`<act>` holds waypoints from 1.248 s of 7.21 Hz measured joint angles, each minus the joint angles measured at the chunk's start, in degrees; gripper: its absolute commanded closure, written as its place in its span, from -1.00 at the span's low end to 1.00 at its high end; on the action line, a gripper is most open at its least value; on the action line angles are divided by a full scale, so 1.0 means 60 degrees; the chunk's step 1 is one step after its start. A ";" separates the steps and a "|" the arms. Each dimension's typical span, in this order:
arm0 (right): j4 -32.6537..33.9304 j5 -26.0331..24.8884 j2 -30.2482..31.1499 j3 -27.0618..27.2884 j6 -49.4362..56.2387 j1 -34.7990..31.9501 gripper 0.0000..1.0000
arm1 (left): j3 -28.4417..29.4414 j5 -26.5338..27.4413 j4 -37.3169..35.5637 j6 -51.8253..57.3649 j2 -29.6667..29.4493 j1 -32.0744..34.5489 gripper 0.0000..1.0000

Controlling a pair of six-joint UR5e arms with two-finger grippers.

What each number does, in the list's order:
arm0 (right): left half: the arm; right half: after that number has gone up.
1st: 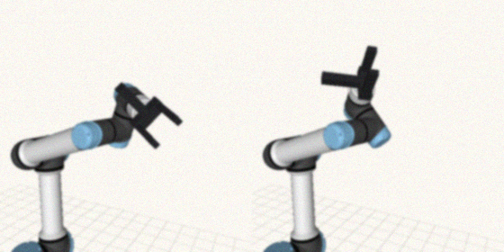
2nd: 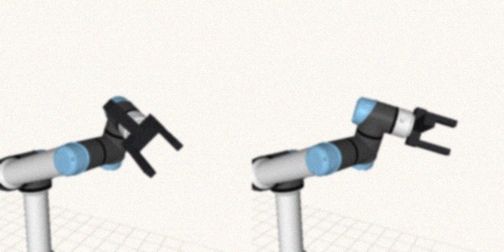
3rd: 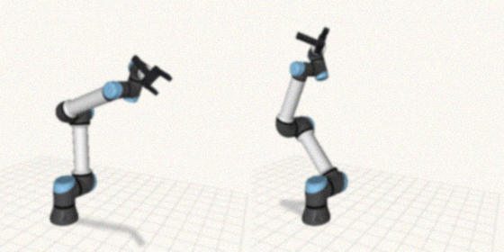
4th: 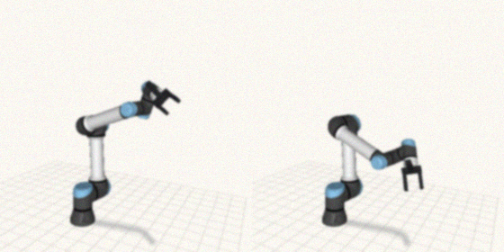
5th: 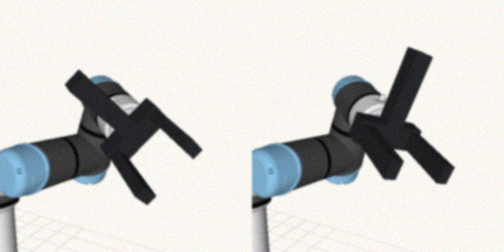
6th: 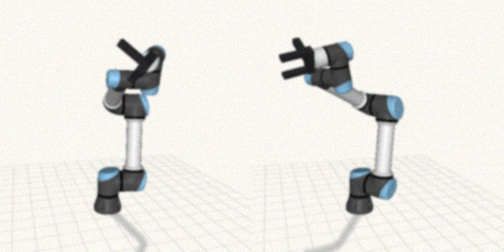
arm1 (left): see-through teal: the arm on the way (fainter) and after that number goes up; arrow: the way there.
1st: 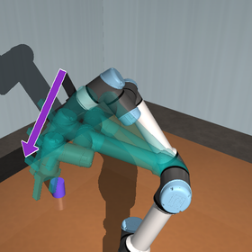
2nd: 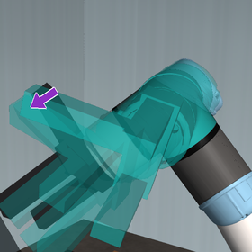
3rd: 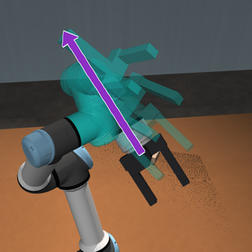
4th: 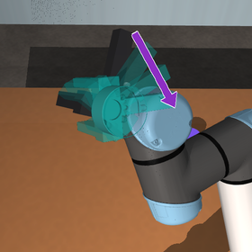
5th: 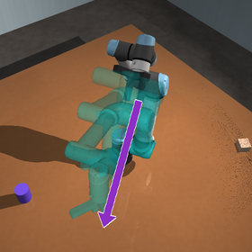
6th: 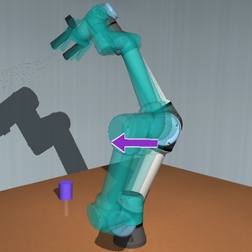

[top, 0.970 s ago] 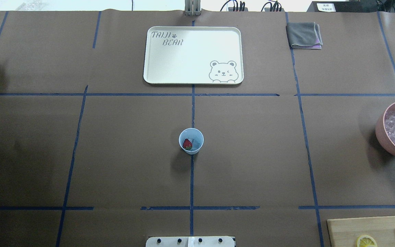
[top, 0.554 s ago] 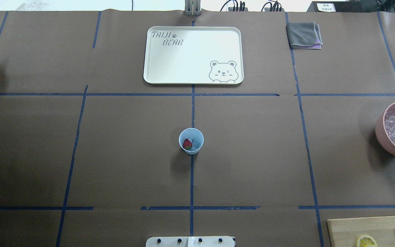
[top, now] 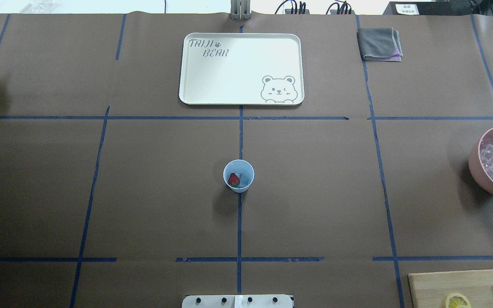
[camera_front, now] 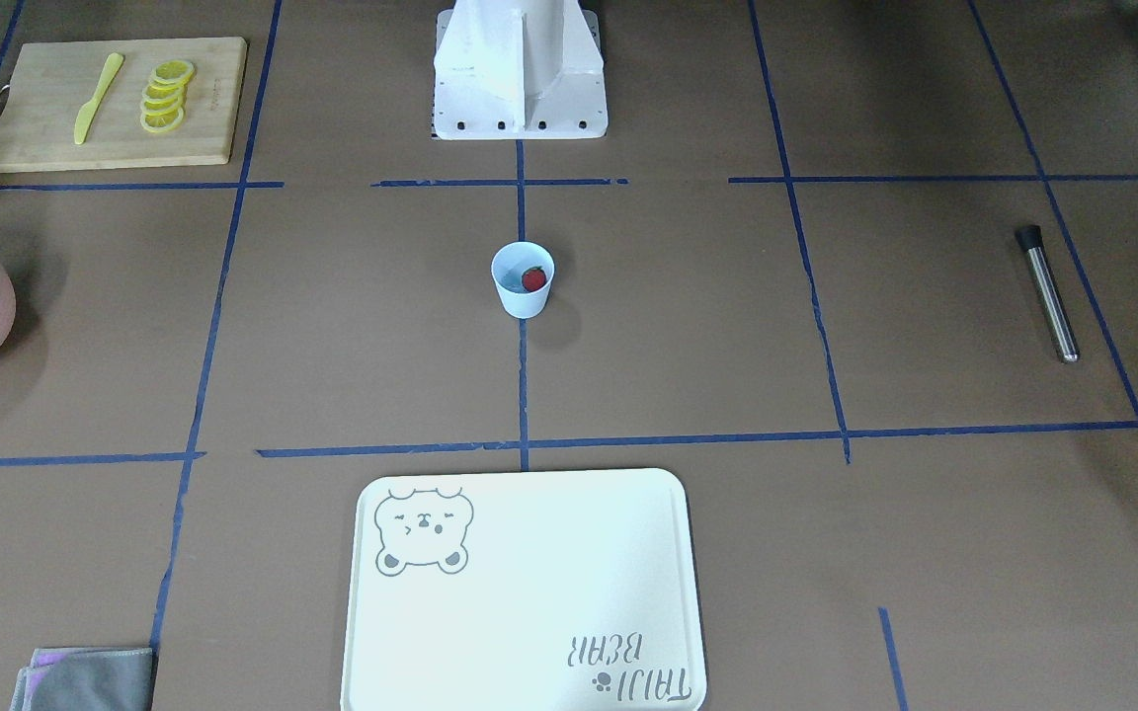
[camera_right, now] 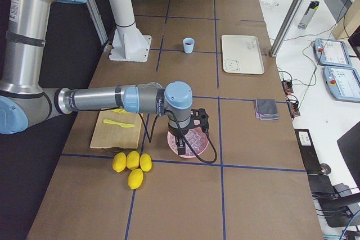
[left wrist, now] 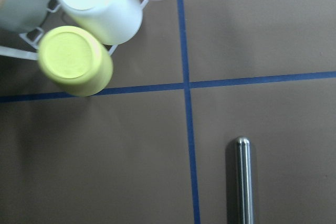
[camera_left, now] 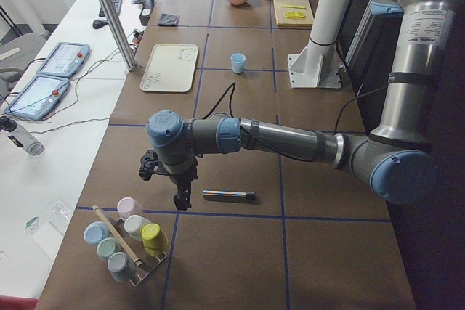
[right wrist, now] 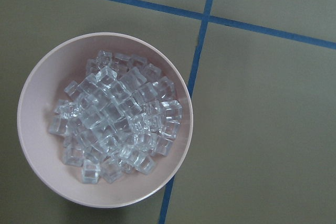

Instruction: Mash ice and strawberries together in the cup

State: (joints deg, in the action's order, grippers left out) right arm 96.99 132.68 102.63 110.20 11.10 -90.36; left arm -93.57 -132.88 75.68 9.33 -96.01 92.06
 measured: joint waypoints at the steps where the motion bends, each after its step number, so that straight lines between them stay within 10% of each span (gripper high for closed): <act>1: 0.0002 -0.0018 -0.0250 -0.0194 -0.0118 0.0001 -0.98 | -0.0073 0.0003 0.0042 0.0091 0.0124 0.0054 -1.00; 9: 0.0004 -0.0062 -0.1245 -0.1408 -0.0824 0.0128 -0.98 | 0.0023 0.0016 0.0210 0.0138 0.0943 0.0002 -1.00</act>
State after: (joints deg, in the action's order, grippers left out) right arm 97.02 132.31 95.16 101.75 6.15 -89.59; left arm -93.44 -132.78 76.94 10.16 -90.35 92.08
